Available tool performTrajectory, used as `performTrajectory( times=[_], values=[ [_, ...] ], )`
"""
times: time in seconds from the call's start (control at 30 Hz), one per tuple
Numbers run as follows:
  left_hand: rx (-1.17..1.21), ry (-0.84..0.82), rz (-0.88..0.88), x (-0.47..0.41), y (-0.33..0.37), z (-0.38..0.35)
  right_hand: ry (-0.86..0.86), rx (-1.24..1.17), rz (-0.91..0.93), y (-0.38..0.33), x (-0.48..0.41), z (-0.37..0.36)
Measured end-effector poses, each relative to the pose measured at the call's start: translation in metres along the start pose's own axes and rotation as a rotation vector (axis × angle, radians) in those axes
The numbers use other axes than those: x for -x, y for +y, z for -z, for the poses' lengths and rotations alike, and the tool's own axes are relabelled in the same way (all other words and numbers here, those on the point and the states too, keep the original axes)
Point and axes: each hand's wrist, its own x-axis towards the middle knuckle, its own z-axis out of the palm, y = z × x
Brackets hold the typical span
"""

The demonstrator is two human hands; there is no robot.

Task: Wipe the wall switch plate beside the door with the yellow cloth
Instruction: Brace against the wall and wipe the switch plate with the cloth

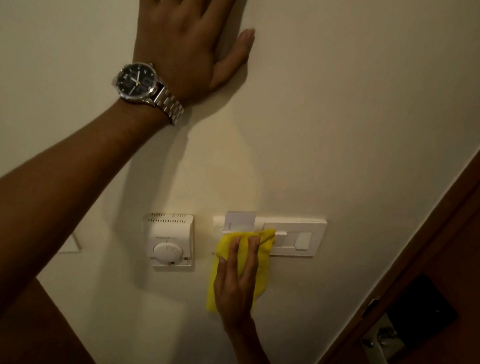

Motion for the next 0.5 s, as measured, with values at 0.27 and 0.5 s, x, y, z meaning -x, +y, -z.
performTrajectory(
  times=[0.27, 0.5],
  values=[
    [0.004, 0.008, 0.003, -0.001, 0.000, -0.001, -0.035, 0.013, 0.009, 0.013, 0.003, -0.004],
    [0.019, 0.059, 0.005, 0.000, 0.002, 0.000, 0.181, -0.070, -0.078, -0.011, -0.023, -0.012]
  ],
)
